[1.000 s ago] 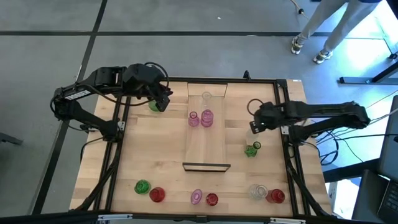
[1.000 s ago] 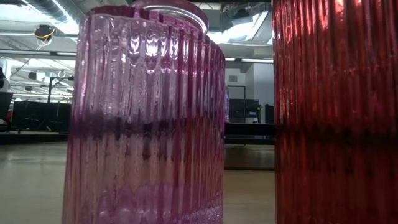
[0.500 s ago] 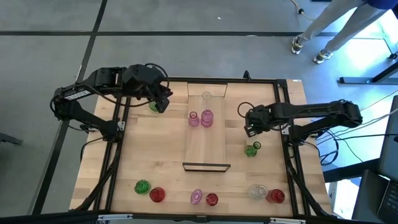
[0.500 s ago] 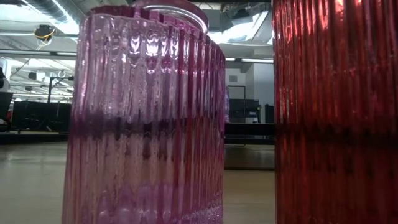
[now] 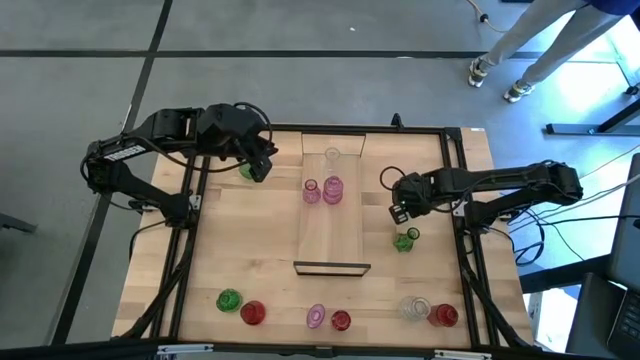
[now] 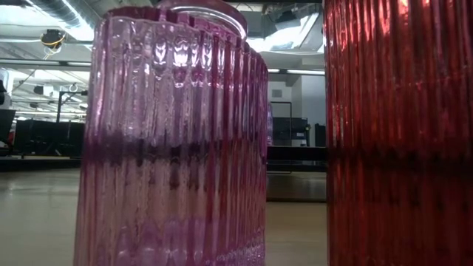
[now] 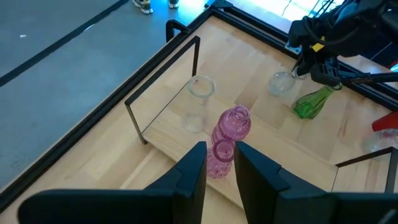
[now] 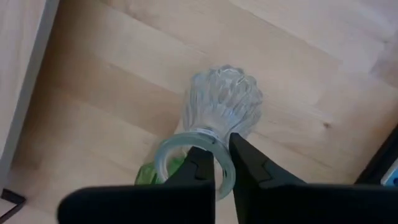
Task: Sort vases onto shelf
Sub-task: Put the top transparent vase on the shelf aligned with the other transparent vase
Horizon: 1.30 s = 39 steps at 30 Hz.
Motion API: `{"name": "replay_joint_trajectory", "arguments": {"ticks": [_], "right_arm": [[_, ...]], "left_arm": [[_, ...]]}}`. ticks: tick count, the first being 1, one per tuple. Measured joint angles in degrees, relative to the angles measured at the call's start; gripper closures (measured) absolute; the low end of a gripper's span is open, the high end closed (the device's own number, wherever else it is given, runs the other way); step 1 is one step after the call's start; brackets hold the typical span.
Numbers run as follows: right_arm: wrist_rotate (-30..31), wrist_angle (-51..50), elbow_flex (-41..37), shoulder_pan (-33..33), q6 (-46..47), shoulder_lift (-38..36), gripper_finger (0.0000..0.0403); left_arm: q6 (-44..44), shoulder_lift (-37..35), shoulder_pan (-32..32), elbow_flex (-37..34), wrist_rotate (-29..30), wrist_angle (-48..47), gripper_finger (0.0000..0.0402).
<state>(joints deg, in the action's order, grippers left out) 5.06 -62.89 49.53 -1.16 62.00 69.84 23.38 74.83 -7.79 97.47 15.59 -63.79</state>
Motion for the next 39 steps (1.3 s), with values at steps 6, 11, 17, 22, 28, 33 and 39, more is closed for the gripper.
{"name": "replay_joint_trajectory", "arguments": {"ticks": [6, 11, 17, 22, 28, 33, 39], "right_arm": [[0.37, -1.88, 4.87, -0.01, -2.49, 0.02, 0.0397], [2.77, -1.59, 13.19, -3.07, -6.55, 0.02, 0.0399], [-1.21, 2.59, 20.53, -14.43, -15.1, -0.04, 0.04], [-14.83, 6.28, 20.94, -26.72, -22.14, 1.54, 0.0401], [-22.97, 6.46, 24.77, -31.93, -27.31, 8.81, 0.0402], [-22.86, -0.57, 36.51, -31.86, -33.07, 17.96, 0.0402], [-19.64, -10.17, 49.82, -31.88, -39.46, 28.32, 0.0403]], "left_arm": [[-0.1, 0.0, -0.07, 0.0, 0.07, 0.02, 0.0326], [-0.11, 0.0, -0.07, 0.0, 0.46, 0.05, 0.0326], [0.06, 0.0, -0.07, 0.0, 0.46, 0.24, 0.0326], [0.33, 0.0, -0.07, 0.0, 0.03, 0.57, 0.0326], [0.35, 0.0, -0.02, 0.0, -0.15, 0.57, 0.0326], [0.39, 0.0, -0.02, 0.0, -0.24, 0.57, 0.0326], [0.42, 0.0, -0.02, 0.0, -0.26, 0.54, 0.0326]]}}
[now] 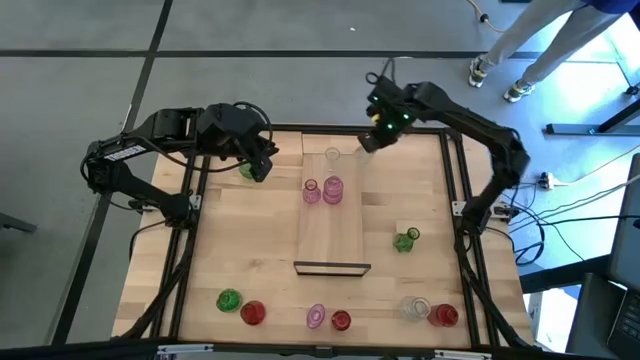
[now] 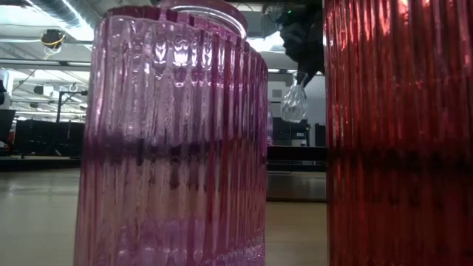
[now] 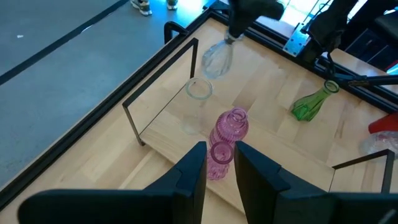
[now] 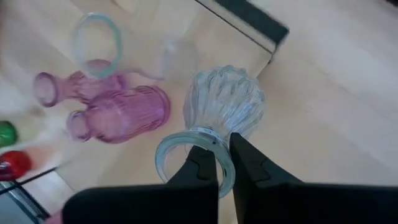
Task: Sort vases onto shelf
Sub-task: Put the top transparent vase on the shelf aligned with the other transparent vase
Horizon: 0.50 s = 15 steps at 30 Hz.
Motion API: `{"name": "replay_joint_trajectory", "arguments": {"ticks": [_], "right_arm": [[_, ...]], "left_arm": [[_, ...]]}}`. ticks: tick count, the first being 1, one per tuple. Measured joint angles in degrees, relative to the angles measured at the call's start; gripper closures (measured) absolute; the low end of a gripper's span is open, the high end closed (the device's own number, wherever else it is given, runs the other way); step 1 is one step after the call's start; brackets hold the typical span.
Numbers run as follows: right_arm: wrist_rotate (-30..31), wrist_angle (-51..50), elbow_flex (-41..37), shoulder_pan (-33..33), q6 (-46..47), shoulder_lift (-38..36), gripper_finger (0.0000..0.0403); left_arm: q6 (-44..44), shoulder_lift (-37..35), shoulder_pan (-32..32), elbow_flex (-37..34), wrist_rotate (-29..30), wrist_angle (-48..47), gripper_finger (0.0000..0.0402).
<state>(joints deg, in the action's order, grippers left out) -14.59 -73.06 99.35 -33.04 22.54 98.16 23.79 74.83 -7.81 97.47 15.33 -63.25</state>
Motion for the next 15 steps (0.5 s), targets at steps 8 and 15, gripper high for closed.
{"name": "replay_joint_trajectory", "arguments": {"ticks": [8, 15], "right_arm": [[2.63, -7.58, 7.56, 1.34, -4.92, 8.7, 0.0403], [3.5, -5.73, 7.67, 3.51, -5.27, 10.92, 0.0403]], "left_arm": [[0.03, 0.0, 0.49, 0.0, 0.01, -0.03, 0.0326], [0.29, 0.0, 0.5, 0.0, 0.02, -0.06, 0.0326]]}}
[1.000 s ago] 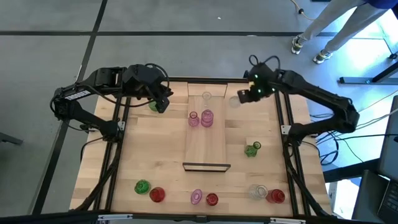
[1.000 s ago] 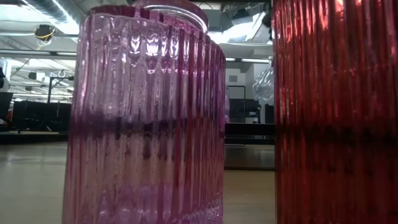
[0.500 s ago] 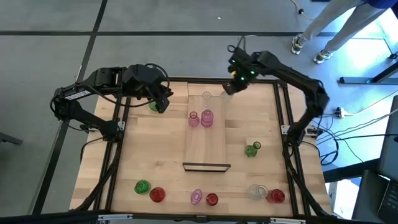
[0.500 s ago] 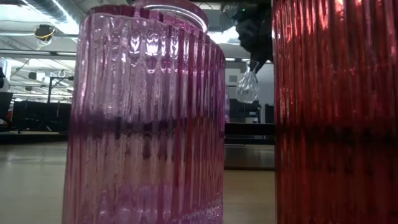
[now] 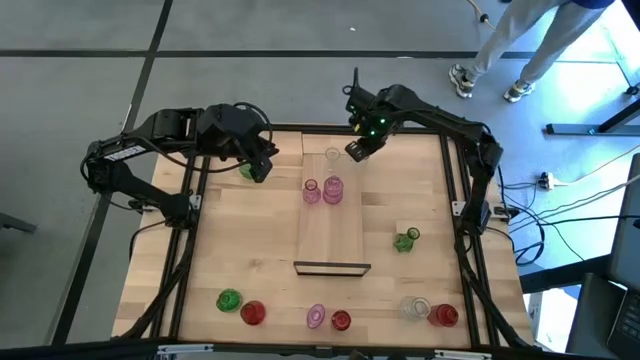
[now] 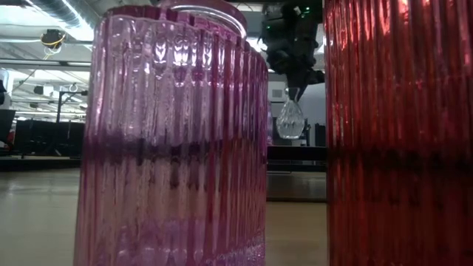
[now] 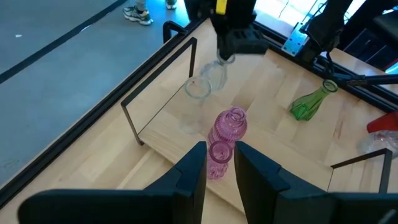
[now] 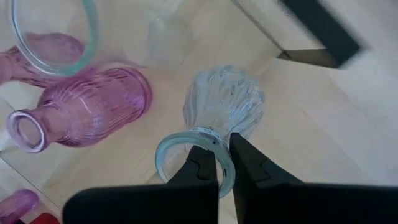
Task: Sort vases onto shelf
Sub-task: Put the top transparent vase on the shelf aligned with the other transparent vase
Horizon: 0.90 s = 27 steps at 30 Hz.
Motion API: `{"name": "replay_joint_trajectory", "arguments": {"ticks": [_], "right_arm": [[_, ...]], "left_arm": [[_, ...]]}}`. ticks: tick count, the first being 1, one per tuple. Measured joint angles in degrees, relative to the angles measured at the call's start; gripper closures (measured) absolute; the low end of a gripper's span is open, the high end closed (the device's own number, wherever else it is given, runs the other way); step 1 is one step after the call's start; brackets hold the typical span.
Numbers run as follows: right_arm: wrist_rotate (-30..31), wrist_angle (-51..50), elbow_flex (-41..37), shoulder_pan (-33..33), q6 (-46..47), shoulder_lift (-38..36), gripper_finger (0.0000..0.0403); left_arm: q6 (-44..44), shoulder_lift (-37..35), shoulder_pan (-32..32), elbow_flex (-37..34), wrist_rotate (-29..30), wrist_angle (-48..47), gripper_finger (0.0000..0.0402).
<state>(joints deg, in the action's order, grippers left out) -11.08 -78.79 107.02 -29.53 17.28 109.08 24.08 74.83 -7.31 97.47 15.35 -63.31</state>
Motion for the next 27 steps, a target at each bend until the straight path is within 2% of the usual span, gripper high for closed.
{"name": "replay_joint_trajectory", "arguments": {"ticks": [16, 27], "right_arm": [[-4.59, 3.25, -0.04, 0.32, 0.72, 3.81, 0.0403], [-4.07, 2.48, -0.04, 0.32, 0.81, 4.08, 0.0402]], "left_arm": [[1.05, 0.0, 0.0, 0.0, -0.02, -0.07, 0.0326], [0.85, 0.0, 0.0, 0.0, -0.01, -0.07, 0.0326]]}}
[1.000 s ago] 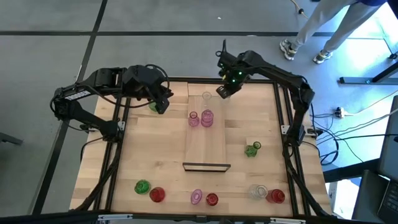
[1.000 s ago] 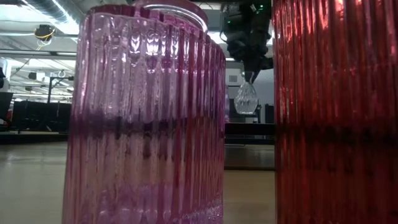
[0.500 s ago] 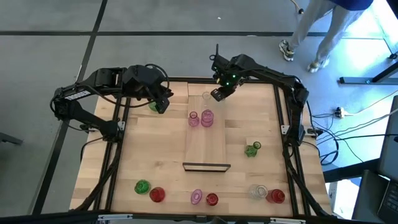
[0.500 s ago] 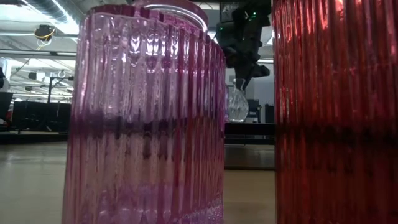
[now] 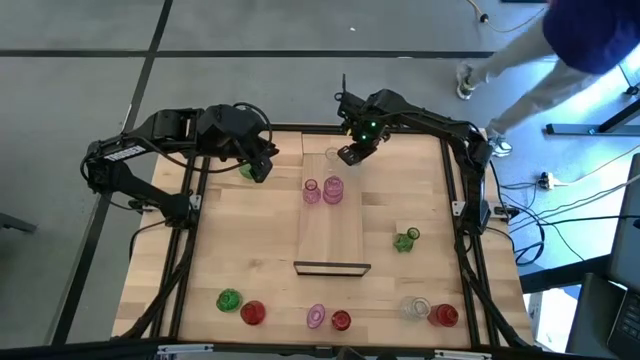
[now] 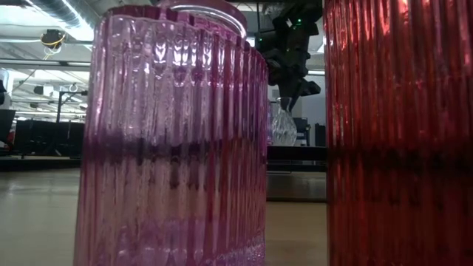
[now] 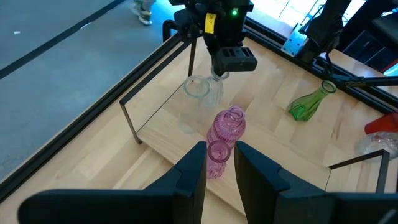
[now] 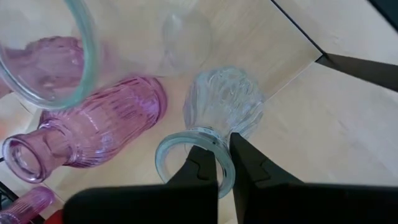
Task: Sort vases onto shelf
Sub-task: Put the top transparent vase on the shelf aligned with the other transparent vase
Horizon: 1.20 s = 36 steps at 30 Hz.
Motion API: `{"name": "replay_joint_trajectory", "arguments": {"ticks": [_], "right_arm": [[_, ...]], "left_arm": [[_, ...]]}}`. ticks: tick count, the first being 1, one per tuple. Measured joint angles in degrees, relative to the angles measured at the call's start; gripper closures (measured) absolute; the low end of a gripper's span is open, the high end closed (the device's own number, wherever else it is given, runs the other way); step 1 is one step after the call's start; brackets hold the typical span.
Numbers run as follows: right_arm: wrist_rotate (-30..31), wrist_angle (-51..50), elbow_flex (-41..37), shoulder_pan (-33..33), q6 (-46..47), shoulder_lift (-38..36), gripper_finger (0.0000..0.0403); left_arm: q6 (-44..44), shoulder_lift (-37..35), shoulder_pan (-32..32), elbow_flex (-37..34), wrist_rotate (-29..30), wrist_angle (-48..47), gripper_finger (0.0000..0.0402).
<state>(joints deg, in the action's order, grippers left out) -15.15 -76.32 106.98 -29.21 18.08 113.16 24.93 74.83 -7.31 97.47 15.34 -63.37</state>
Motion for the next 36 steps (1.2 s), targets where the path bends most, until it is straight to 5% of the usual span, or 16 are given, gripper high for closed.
{"name": "replay_joint_trajectory", "arguments": {"ticks": [36], "right_arm": [[0.93, 2.68, -0.09, 0.02, 1.49, 1.97, 0.0399]], "left_arm": [[0.04, 0.0, 0.02, 0.0, -0.01, -0.44, 0.0326]]}}
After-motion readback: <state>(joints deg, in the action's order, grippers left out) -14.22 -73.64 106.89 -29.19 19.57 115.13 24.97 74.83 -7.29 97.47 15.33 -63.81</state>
